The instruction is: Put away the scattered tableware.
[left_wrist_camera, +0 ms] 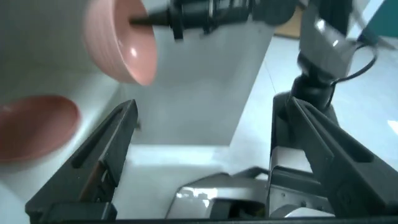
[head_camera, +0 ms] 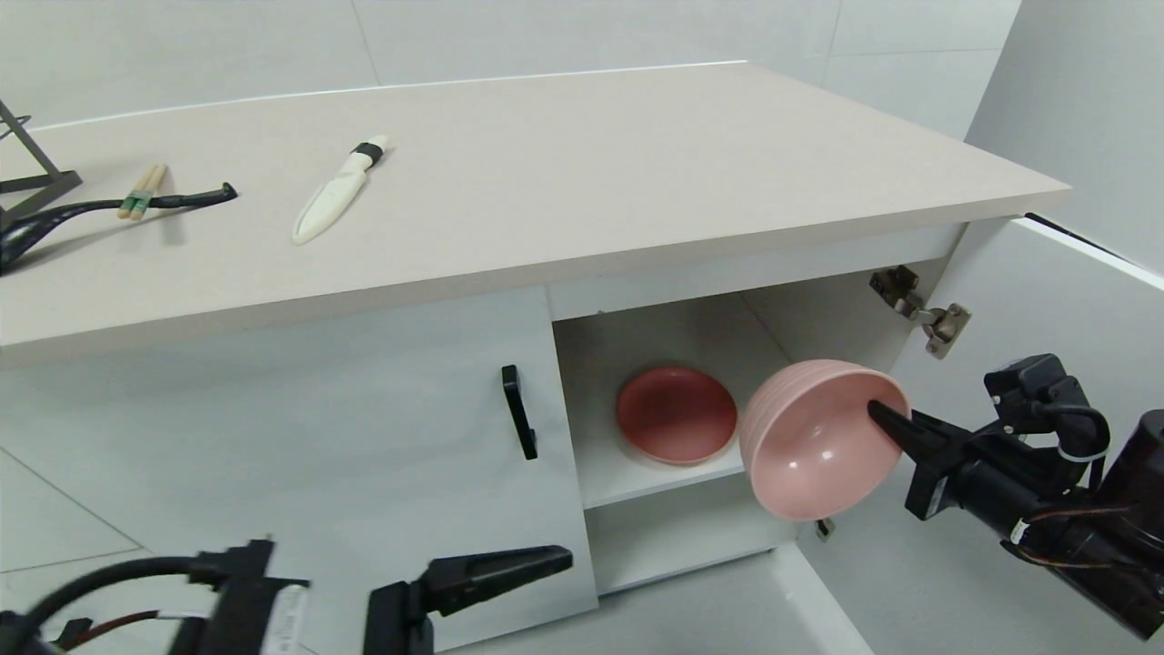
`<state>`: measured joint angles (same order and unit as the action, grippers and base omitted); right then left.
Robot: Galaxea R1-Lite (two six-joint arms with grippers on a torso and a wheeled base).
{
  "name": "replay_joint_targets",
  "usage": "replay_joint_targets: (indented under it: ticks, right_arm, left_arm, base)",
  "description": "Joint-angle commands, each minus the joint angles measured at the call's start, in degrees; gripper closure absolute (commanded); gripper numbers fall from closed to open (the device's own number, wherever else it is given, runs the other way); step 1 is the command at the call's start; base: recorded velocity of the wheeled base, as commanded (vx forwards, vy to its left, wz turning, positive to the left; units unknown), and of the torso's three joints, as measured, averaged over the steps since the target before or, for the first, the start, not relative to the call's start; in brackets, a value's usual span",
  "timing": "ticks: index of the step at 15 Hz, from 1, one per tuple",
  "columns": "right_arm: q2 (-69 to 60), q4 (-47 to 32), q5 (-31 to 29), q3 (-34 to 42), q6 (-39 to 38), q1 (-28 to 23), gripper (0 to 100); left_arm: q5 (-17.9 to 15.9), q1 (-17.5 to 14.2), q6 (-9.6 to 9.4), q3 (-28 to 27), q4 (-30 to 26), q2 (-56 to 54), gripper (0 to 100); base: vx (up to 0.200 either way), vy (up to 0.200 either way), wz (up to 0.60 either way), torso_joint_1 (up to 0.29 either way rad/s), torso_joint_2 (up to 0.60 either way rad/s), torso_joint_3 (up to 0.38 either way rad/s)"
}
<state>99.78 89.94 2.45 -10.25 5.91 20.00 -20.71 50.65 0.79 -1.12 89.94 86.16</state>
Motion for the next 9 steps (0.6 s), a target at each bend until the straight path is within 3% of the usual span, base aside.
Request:
replay_joint_targets:
  ticks: [1, 2, 3, 4, 7, 8, 9]
  right_arm:
    - [0.85, 0.06, 0.01, -0.03, -0.02, -0.05, 100]
    - [1.47, 0.06, -0.08, -0.12, 0.06, -0.05, 100]
    - [1.73, 0.06, -0.08, -0.12, 0.06, -0.05, 100]
    - [2.09, 0.06, -0.08, -0.12, -0.02, -0.05, 100]
    - [4.28, 0.06, -0.08, -0.21, -0.02, 0.03, 100]
    - [4.72, 0.06, -0.08, -0.29, -0.11, -0.05, 100]
    - [4.90, 0.06, -0.17, -0.29, -0.38, -0.05, 100]
  left_arm:
    - [-0.21, -6.44, -2.20, 1.12, 0.06, -10.14, 0]
    - [-0.03, -10.57, -3.60, 1.12, 0.06, -12.16, 0]
    - [-0.03, -12.68, -4.48, 1.12, -1.26, -13.83, 0]
    - [-0.03, -17.34, -6.59, 1.12, -8.29, -20.16, 0]
    - [-0.82, -29.29, -6.59, 1.12, -32.02, -38.97, 0]
    - [-1.52, -32.99, -5.98, 1.12, -38.53, -45.12, 0]
    - [-1.70, -36.59, -3.96, 1.12, -44.50, -50.92, 0]
  base:
    - [0.000, 0.000, 0.00, 0.000, 0.00, 0.000]
    - [0.000, 0.000, 0.00, 0.000, 0.00, 0.000]
    - [0.000, 0.000, 0.00, 0.000, 0.00, 0.000]
    - [0.000, 0.000, 0.00, 0.000, 0.00, 0.000]
    - [0.000, 0.000, 0.00, 0.000, 0.00, 0.000]
    - [0.000, 0.000, 0.00, 0.000, 0.00, 0.000]
    - [0.000, 0.000, 0.00, 0.000, 0.00, 0.000]
